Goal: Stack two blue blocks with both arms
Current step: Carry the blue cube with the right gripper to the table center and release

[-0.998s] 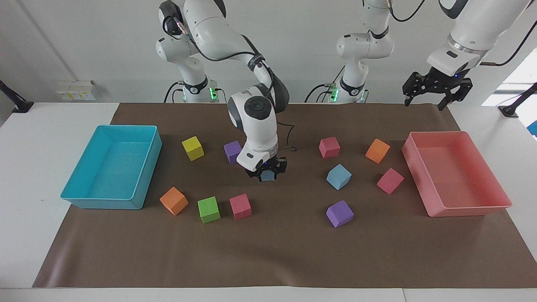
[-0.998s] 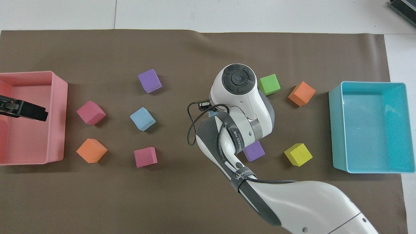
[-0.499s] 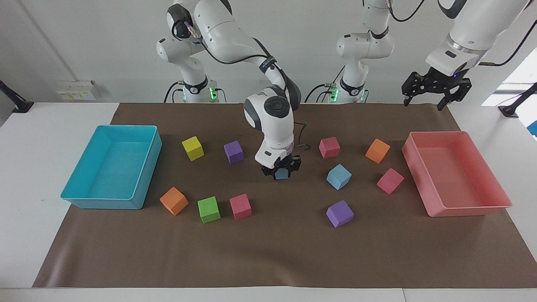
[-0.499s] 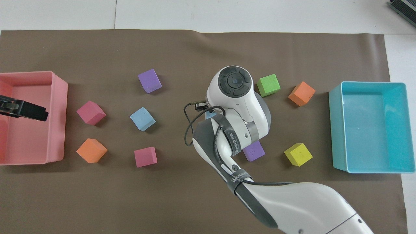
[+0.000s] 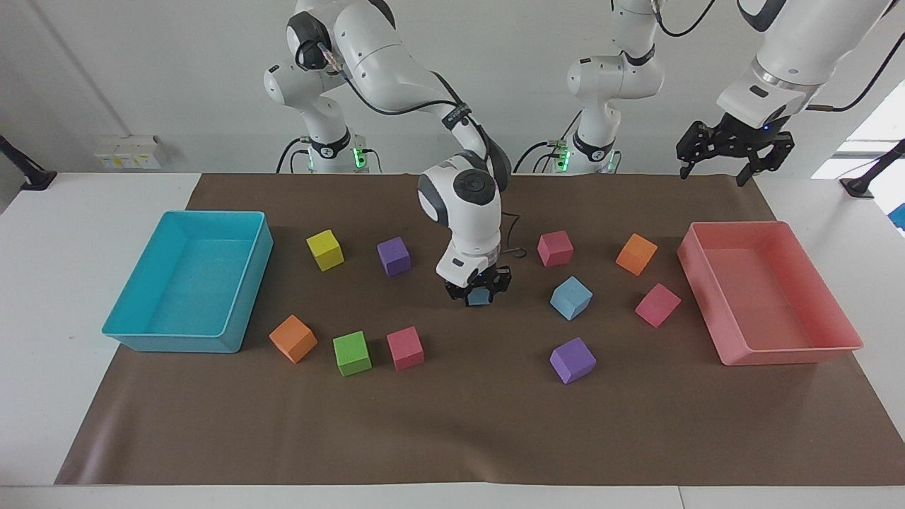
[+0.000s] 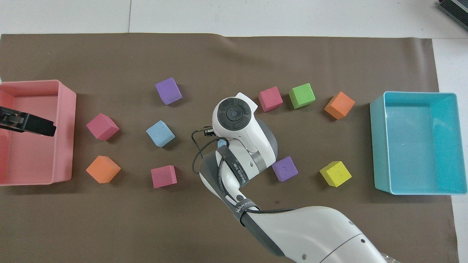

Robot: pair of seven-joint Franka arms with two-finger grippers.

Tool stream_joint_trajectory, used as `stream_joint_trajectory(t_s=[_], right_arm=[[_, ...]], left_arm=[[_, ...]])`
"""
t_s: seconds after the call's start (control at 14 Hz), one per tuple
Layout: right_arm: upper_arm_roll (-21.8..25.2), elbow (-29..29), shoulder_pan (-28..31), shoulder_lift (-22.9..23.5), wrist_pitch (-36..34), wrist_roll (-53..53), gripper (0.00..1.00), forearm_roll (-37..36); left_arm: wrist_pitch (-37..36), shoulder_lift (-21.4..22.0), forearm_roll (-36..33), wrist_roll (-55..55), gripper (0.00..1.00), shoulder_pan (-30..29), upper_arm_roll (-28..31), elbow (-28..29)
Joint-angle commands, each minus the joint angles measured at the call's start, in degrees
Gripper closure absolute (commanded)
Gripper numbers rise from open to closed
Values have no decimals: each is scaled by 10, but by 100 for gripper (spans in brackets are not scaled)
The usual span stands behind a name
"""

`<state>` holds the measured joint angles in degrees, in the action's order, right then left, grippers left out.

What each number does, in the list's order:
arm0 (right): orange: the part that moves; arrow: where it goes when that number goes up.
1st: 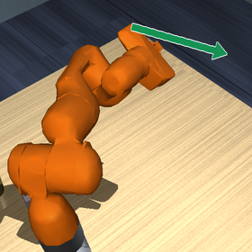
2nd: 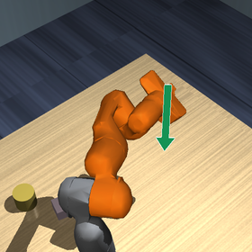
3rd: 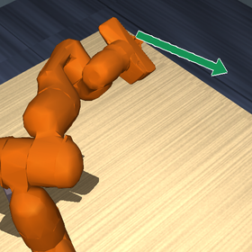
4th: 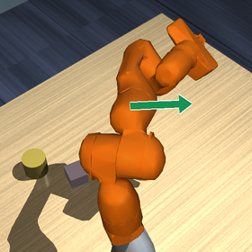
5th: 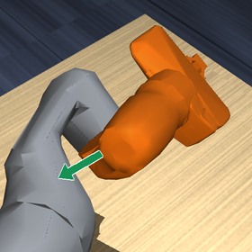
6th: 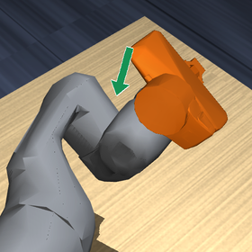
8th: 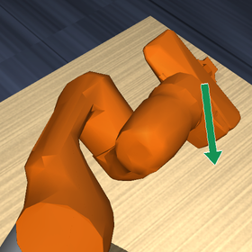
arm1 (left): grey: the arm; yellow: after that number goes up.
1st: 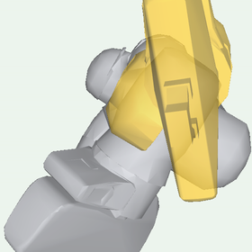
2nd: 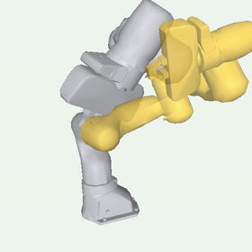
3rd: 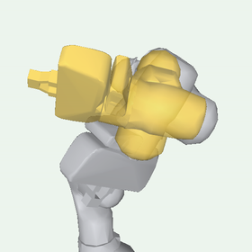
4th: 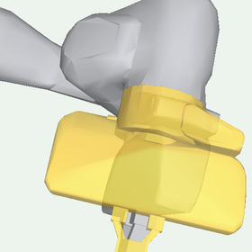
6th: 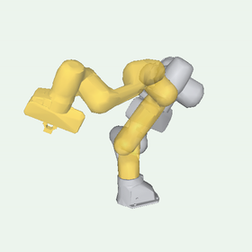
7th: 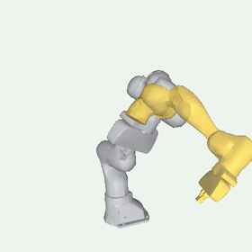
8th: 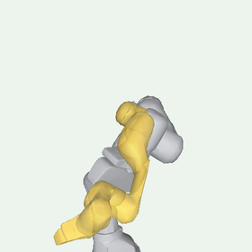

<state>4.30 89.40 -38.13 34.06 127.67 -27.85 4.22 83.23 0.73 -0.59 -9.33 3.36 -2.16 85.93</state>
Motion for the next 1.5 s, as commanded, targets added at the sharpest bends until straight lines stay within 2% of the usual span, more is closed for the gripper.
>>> stream_joint_trajectory(t_s=[0.0,1.28,1.35,1.43], right_arm=[[-3,13,0,-3,15,-49,100,-12],[-6,31,-7,-9,25,2,100,-34],[-6,31,-7,-9,24,2,57,-30],[-6,30,-7,-9,22,0,1,-30]], left_arm=[[-2,9,7,-1,0,1,1,11],[-2,9,7,2,0,1,1,10],[-1,9,7,2,0,1,1,10],[-1,9,7,2,0,1,1,10]])
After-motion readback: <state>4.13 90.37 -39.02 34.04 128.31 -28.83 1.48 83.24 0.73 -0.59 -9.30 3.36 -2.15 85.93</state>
